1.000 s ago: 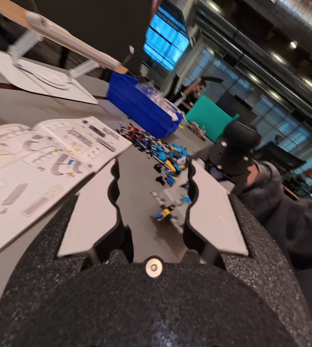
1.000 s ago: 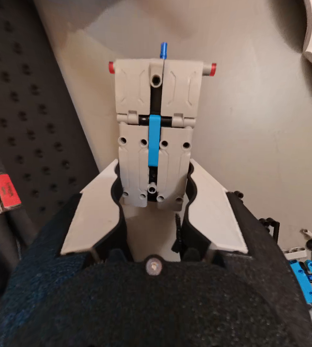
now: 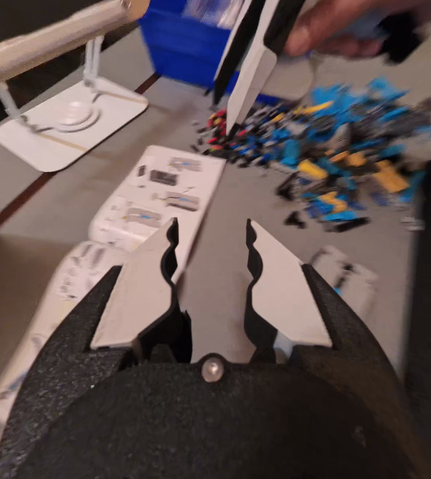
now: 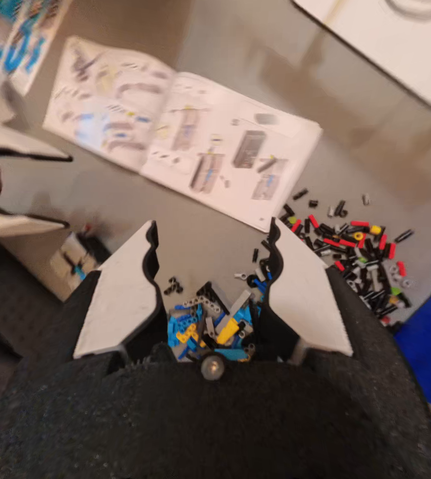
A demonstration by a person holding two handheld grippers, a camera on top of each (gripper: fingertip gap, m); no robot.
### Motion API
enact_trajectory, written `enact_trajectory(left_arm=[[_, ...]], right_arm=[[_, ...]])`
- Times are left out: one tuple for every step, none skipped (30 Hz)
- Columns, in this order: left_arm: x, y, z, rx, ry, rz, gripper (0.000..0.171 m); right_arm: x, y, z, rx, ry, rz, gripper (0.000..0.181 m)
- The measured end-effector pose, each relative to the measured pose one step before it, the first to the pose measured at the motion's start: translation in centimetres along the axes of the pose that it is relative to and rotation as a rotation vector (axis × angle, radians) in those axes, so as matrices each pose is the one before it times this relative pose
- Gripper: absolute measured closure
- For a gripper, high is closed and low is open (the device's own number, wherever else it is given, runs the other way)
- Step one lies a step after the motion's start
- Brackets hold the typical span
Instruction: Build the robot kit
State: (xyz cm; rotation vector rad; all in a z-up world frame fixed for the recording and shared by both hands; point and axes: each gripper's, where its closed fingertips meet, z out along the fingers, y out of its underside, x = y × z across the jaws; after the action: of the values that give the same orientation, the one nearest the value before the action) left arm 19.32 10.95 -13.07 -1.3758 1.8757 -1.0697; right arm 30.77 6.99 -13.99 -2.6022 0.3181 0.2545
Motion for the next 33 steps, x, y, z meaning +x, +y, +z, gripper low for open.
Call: enact_trajectory(left_arm=[[-1.559, 0.532, 1.534, -0.07306, -0.0512, 0.0273, 0.118], [-1.157, 0.626, 1.462, -0.05865, -0.0327, 0.0016, 0.116], [-0.695, 0.621, 1.188, -0.03847, -0.0120, -0.0170, 0.115], [-0.258, 0.506, 0.828, -0.01412, 0.0091, -0.0243, 0.115], [-0.073, 0.445, 0.506, 0.00699, 0.0147, -0.0313, 0.115], [0.072, 0.630, 0.315, 0.00198, 0.0172, -0.0222, 0.116], [-0.077, 0.840, 0.259, -0.01528, 0.0032, -0.0048, 0.116], [-0.173, 0.817, 0.190, -0.01898, -0.0088, 0.0091, 0.116], [-0.142, 0.592, 0.111, -0.00542, -0.0093, 0.0091, 0.117], [-0.125, 0.330, 0.071, 0.00734, -0.0071, -0.0070, 0.117], [0.102, 0.279, 0.105, 0.00186, 0.0086, -0.0169, 0.117], [0.325, 0.361, 0.176, -0.01257, 0.0191, -0.0101, 0.117], [0.154, 0.395, 0.198, -0.01967, -0.0008, 0.0086, 0.117], [-0.086, 0.241, 0.158, -0.01287, -0.0226, 0.0273, 0.118], [-0.033, 0.049, 0.063, -0.00538, -0.0224, 0.0301, 0.118], [0.003, 0.084, 0.071, -0.00956, -0.0156, 0.0201, 0.118], [0.002, -0.011, 0.043, -0.00141, -0.0110, 0.0082, 0.118], [0.002, -0.026, 0.028, 0.00357, -0.0041, -0.0049, 0.118], [0.006, -0.026, 0.017, 0.00631, 0.0001, -0.0087, 0.118], [-0.025, -0.027, -0.012, 0.00647, 0.0002, -0.0051, 0.119], [-0.076, 0.008, -0.027, 0.00385, -0.0005, -0.0038, 0.120], [-0.047, -0.018, -0.035, 0.00277, 0.0021, -0.0052, 0.121], [-0.027, -0.021, -0.045, 0.00271, 0.0037, -0.0077, 0.121], [-0.028, 0.012, -0.013, 0.00117, 0.0031, -0.0077, 0.121], [-0.031, 0.043, 0.000, 0.00044, 0.0012, -0.0049, 0.121], [-0.004, 0.021, 0.012, 0.00329, 0.0005, -0.0011, 0.121], [0.000, 0.002, -0.002, 0.00377, -0.0004, 0.0010, 0.121], [-0.012, 0.000, 0.014, 0.00202, -0.0011, 0.0002, 0.121], [-0.005, 0.000, 0.014, 0.00000, -0.0007, -0.0009, 0.121], [0.008, -0.006, 0.011, -0.00090, -0.0010, 0.0005, 0.121], [-0.007, 0.009, 0.004, -0.00203, -0.0018, 0.0025, 0.121], [0.008, 0.008, 0.016, -0.00186, -0.0020, 0.0042, 0.121], [-0.006, 0.018, 0.014, -0.00113, -0.0027, 0.0054, 0.121]], right_arm=[[1.227, 0.079, 1.415, -0.0403, 0.0041, 0.1151, 0.095], [0.391, 0.206, 1.378, -0.0304, -0.0305, 0.0904, 0.095], [-0.159, -0.019, 1.101, 0.0099, -0.0504, 0.0485, 0.095], [0.036, -0.037, 0.817, 0.0349, -0.0331, 0.0257, 0.096], [0.189, 0.284, 0.652, 0.0272, -0.0242, 0.0209, 0.098], [0.461, 0.411, 0.563, 0.0268, -0.0058, 0.0141, 0.099], [0.488, 0.594, 0.514, 0.0158, -0.0050, 0.0018, 0.102], [0.424, 0.593, 0.199, 0.0059, -0.0082, 0.0013, 0.105], [0.195, 0.067, -0.541, 0.0216, -0.0063, 0.0131, 0.105], [0.009, 0.284, -0.714, -0.0091, -0.0062, 0.0190, 0.101], [-0.251, -0.166, -0.710, 0.0176, -0.0087, -0.0187, 0.102], [-0.052, -0.213, -0.489, 0.0191, 0.0002, -0.0212, 0.105], [0.268, 0.068, -0.132, -0.0001, 0.0086, 0.0045, 0.106], [0.136, 0.299, 0.162, -0.0140, -0.0068, 0.0119, 0.105], [0.151, 0.278, 0.273, -0.0136, -0.0082, 0.0053, 0.104], [0.263, 0.169, 0.243, -0.0075, 0.0008, 0.0029, 0.103], [0.131, 0.074, 0.170, -0.0019, -0.0054, 0.0015, 0.103], [-0.107, -0.070, 0.070, 0.0055, -0.0174, 0.0029, 0.106], [-0.200, -0.127, 0.051, 0.0068, -0.0212, 0.0093, 0.105], [-0.295, -0.064, 0.105, 0.0020, -0.0218, 0.0047, 0.105], [-0.251, -0.033, 0.142, 0.0010, -0.0131, -0.0029, 0.105], [-0.114, 0.035, 0.143, -0.0035, 0.0002, -0.0066, 0.105], [-0.033, 0.041, 0.111, -0.0039, 0.0066, -0.0104, 0.106], [-0.055, 0.000, 0.065, 0.0003, 0.0051, -0.0065, 0.106], [-0.125, 0.006, 0.010, 0.0003, -0.0026, -0.0024, 0.106], [-0.055, -0.031, -0.026, 0.0036, -0.0003, -0.0007, 0.107], [0.139, -0.017, -0.024, 0.0021, 0.0085, 0.0003, 0.107], [0.211, 0.006, 0.027, -0.0013, 0.0100, -0.0003, 0.107], [0.132, -0.035, 0.056, 0.0010, 0.0033, -0.0011, 0.107], [0.050, -0.087, 0.067, 0.0041, -0.0016, 0.0013, 0.107], [0.030, -0.074, 0.069, 0.0030, -0.0018, 0.0022, 0.107], [0.038, -0.011, 0.103, -0.0010, -0.0002, 0.0021, 0.107], [0.010, -0.011, 0.051, 0.0001, 0.0008, -0.0003, 0.107]])
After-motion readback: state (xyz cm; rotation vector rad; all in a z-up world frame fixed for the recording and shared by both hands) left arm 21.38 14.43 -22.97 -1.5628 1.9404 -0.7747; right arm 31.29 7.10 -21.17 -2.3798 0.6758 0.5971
